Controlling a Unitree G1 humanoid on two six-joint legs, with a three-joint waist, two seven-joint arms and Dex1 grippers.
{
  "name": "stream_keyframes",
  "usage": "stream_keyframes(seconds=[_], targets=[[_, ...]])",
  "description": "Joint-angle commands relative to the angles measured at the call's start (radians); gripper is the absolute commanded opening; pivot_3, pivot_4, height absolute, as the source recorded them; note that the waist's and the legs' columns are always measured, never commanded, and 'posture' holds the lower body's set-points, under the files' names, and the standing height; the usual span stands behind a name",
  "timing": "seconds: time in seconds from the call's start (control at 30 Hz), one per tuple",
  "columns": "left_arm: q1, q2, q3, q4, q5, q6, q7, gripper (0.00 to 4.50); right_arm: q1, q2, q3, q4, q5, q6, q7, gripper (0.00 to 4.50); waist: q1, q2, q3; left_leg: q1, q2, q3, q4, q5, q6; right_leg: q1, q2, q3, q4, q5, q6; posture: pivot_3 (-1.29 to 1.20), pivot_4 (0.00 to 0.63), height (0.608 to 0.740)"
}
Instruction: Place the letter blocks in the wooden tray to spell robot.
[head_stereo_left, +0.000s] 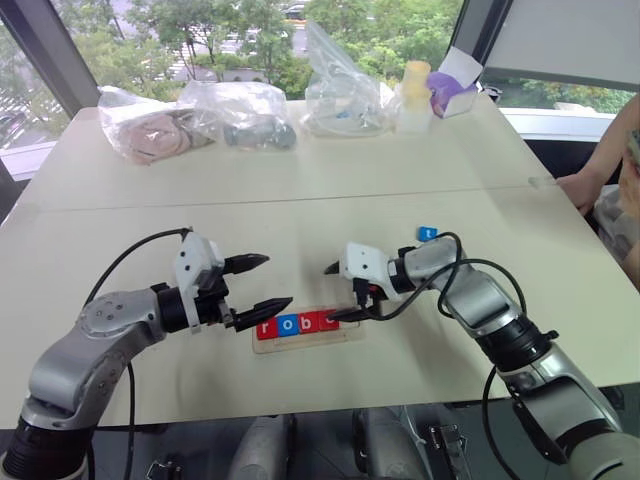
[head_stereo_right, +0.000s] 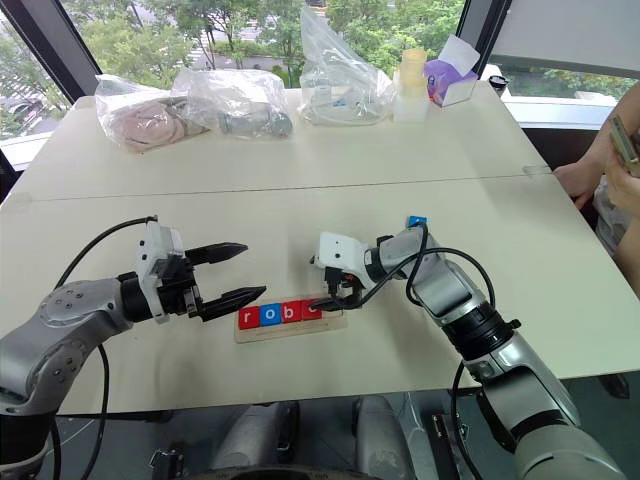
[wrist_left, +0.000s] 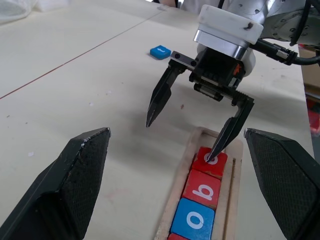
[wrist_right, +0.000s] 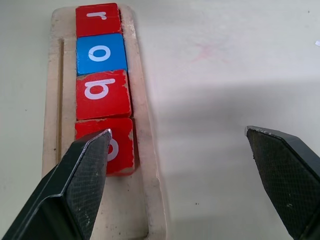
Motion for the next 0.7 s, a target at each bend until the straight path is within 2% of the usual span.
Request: stream_keyframes(seconds=[0.03, 0.17, 0.33, 0.5, 0.7], targets=[[-0.012, -0.005, 0.006, -0.013, -0.006, -0.01, 0.0, 4.5, -0.043, -0.015, -0.088, -0.082, 0.063, 0.069, -0.001, 4.42, 0.0, 0.0, 0.0, 0.0, 0.0, 0.0, 0.0, 0.0, 0.0, 0.0, 0.0, 0.0, 0.0, 0.0, 0.0, 0.0, 0.15, 0.74], [-0.015, -0.01, 0.004, -0.011, -0.004, -0.014, 0.001, 4.5, -0.058, -0.041, -0.228, -0.101, 0.093, 0.177, -0.103, 4.42, 0.003, 0.0, 0.0, 0.0, 0.0, 0.0, 0.0, 0.0, 0.0, 0.0, 0.0, 0.0, 0.0, 0.0, 0.0, 0.0, 0.15, 0.74], [-0.008, -0.019, 0.005, -0.01, 0.0, -0.021, 0.0, 4.5, -0.055, -0.017, -0.354, -0.07, 0.023, 0.362, -0.391, 4.42, 0.002, 0.0, 0.0, 0.0, 0.0, 0.0, 0.0, 0.0, 0.0, -0.001, -0.001, 0.0, 0.0, -0.001, -0.002, 0.0, 0.15, 0.74], [-0.024, -0.036, -0.014, 0.009, 0.015, -0.035, -0.004, 4.5, -0.06, 0.079, -0.467, -0.043, -0.024, 0.578, -0.672, 4.42, -0.001, 0.0, 0.0, -0.001, 0.0, 0.001, 0.0, 0.0, 0.0, -0.002, 0.0, 0.001, 0.002, -0.001, -0.003, 0.0, 0.15, 0.74], [-0.047, -0.053, -0.035, 0.029, 0.029, -0.048, -0.01, 4.5, -0.087, 0.185, -0.592, 0.056, -0.014, 0.651, -0.858, 4.42, 0.0, 0.0, 0.0, -0.001, -0.001, 0.001, 0.0, 0.0, 0.0, -0.003, 0.0, 0.002, 0.003, -0.001, -0.002, 0.0, 0.15, 0.74]])
